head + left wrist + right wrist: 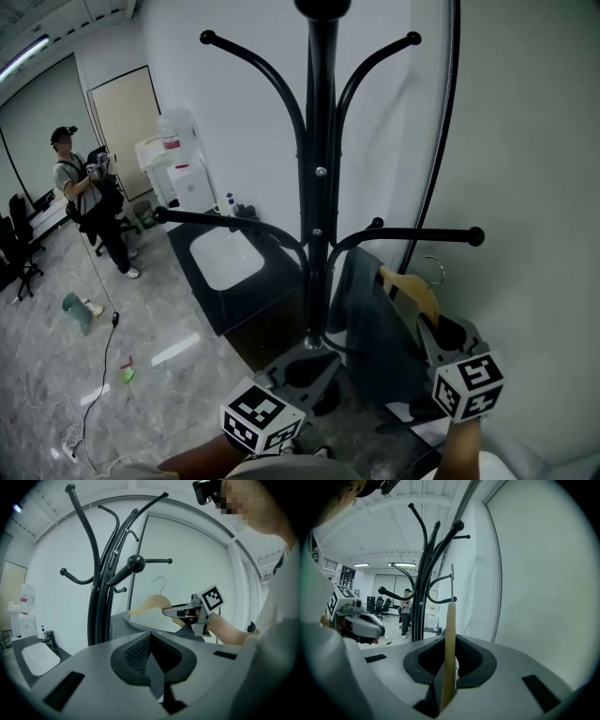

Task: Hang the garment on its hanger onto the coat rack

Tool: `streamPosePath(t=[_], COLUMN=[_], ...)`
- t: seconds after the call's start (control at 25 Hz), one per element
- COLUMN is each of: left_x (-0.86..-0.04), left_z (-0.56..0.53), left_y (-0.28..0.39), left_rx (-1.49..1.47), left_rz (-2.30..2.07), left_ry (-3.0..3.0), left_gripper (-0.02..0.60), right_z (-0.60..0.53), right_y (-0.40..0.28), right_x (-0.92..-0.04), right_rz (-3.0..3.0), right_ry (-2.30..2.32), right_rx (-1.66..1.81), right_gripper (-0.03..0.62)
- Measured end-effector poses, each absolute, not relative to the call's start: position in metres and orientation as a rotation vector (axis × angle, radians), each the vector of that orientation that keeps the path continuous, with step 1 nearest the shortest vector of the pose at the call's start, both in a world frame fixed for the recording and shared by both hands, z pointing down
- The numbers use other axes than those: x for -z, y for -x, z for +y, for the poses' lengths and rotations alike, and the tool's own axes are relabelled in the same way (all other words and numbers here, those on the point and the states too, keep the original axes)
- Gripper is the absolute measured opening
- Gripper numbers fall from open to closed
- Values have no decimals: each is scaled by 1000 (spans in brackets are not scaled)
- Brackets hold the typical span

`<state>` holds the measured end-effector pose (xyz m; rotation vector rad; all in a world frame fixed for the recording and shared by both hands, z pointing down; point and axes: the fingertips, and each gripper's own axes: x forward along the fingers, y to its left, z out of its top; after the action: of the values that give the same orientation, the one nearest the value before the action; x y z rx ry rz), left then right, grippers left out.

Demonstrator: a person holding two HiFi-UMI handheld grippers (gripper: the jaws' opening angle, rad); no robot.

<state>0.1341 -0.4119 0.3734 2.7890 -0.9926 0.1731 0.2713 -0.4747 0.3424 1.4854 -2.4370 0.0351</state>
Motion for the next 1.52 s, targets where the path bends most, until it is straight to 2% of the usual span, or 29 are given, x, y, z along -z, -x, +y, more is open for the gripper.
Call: streamPosePath(t=[0.72,1.28,1.52], left_x=[-379,-387,-389], left_z=[-430,-435,-438], left_y=[-114,-105,-106], left_rx=[-178,-165,-160], left_rz=[-1016,-1004,-989], left_ry=[-2773,-2747,-2752], left_gripper=[5,5,5], right_z=[-570,-571,-566], right_y=[-198,-170,-164], right_x=[-373,-409,-389], right_rz=[-2519,-2501,-2579], right_ry=[-1362,-1281,-1294], right_rx=[-129,-145,-67], right_gripper=[63,64,64])
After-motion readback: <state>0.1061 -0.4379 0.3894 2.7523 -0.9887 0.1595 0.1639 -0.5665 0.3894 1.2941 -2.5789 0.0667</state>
